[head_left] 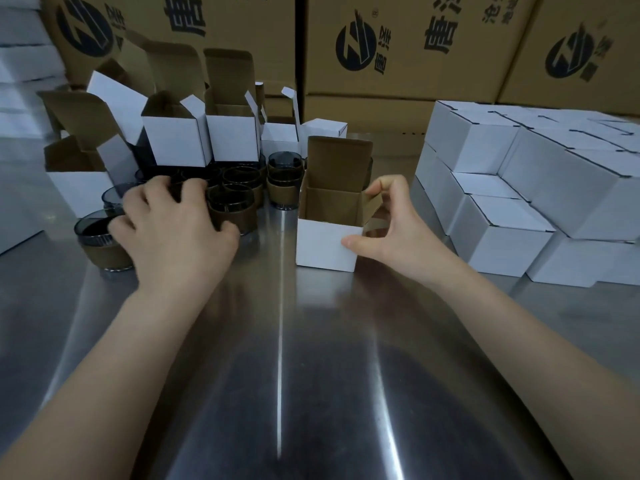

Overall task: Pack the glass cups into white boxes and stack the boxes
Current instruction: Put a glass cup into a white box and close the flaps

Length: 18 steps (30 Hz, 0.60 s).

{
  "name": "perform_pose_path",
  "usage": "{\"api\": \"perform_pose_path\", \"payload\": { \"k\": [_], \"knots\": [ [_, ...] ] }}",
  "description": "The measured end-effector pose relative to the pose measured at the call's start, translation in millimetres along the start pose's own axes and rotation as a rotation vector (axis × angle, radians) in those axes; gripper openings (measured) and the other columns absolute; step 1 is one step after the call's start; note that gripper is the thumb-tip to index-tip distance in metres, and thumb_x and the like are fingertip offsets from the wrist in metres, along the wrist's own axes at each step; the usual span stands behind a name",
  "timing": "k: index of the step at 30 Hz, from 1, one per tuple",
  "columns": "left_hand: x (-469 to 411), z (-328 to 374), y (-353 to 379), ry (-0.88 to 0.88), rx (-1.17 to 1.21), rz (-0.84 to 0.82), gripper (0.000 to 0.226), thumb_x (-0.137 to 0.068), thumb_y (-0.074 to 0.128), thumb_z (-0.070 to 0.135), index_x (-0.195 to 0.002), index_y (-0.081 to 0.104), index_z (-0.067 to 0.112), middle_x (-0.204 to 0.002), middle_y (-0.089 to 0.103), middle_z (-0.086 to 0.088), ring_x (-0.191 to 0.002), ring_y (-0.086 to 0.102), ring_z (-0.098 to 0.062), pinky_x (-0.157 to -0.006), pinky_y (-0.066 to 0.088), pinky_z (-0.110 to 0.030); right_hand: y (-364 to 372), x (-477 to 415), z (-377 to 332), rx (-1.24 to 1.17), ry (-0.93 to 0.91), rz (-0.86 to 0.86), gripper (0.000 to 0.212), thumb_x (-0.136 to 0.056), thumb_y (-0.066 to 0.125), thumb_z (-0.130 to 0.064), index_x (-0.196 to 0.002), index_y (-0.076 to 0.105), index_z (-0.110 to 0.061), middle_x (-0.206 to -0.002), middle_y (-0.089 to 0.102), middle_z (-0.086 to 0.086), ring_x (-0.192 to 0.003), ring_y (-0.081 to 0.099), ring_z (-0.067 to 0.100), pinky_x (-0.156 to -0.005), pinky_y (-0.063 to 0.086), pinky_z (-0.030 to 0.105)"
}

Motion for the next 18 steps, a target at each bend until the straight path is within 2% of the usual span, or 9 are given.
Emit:
{"api": "perform_pose_path", "payload": {
  "k": [3, 6, 8, 11, 14, 18],
  "knots": [
    [-4, -11, 1, -0.081, -0.084, -0.058, 0.058, -0.088, 0.063, 0.036, -0.14, 0.044, 0.015, -0.146, 0.036, -0.023, -0.136, 0.024, -0.04, -0.107, 0.021, -0.052, 0, 0, 1, 0.007, -0.004, 0.009, 0.059, -0.076, 0.079, -0.02, -0.1, 0.03, -0.043, -0.108, 0.048, -0.008, -0.104, 0.054, 0.014, -0.092, 0.051, 0.039],
    [-6, -16, 6, -0.1, -0.145, -0.108, 0.051, -0.09, 0.062, 0.035, -0.134, 0.048, 0.013, -0.137, 0.043, -0.025, -0.13, 0.031, -0.042, -0.104, 0.023, -0.049, -1, -1, 2, 0.006, -0.015, 0.024, 0.06, -0.077, 0.079, -0.019, -0.101, 0.03, -0.044, -0.103, 0.044, -0.017, -0.097, 0.051, 0.003, -0.085, 0.048, 0.03],
    [-7, -17, 8, -0.097, -0.169, -0.113, 0.048, -0.091, 0.062, 0.032, -0.133, 0.05, 0.014, -0.134, 0.045, -0.024, -0.128, 0.033, -0.042, -0.103, 0.023, -0.049, -1, -1, 3, 0.001, -0.01, 0.022, 0.061, -0.076, 0.079, -0.02, -0.102, 0.03, -0.045, -0.102, 0.043, -0.021, -0.098, 0.05, 0.001, -0.086, 0.046, 0.028],
    [-9, -18, 6, -0.087, -0.161, -0.092, 0.049, -0.092, 0.062, 0.028, -0.137, 0.049, 0.016, -0.133, 0.044, -0.025, -0.128, 0.032, -0.043, -0.104, 0.023, -0.051, 0, -1, 3, -0.016, -0.005, 0.012, 0.061, -0.074, 0.078, -0.021, -0.104, 0.031, -0.046, -0.108, 0.047, -0.019, -0.108, 0.053, 0.006, -0.093, 0.049, 0.034],
    [-11, -20, 5, -0.076, -0.141, -0.083, 0.051, -0.09, 0.065, 0.031, -0.138, 0.049, 0.018, -0.131, 0.044, -0.024, -0.128, 0.031, -0.044, -0.104, 0.023, -0.052, -1, -1, 2, -0.018, -0.004, -0.012, 0.061, -0.074, 0.077, -0.022, -0.106, 0.031, -0.046, -0.12, 0.05, -0.008, -0.117, 0.053, 0.013, -0.098, 0.049, 0.04],
    [-9, -16, 2, -0.049, -0.084, -0.059, 0.059, -0.084, 0.072, 0.04, -0.136, 0.052, 0.021, -0.125, 0.047, -0.022, -0.124, 0.038, -0.044, -0.107, 0.021, -0.053, -3, 0, 1, -0.018, -0.007, -0.03, 0.059, -0.074, 0.073, -0.019, -0.109, 0.032, -0.042, -0.119, 0.052, -0.004, -0.112, 0.055, 0.011, -0.087, 0.052, 0.032]
  ]
}}
Point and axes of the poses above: each hand's wrist, its own x-axis away from the middle knuckle, its own y-axis out of the palm, z = x × y, the point moved 6 cm from there along -x, towards the middle knuckle
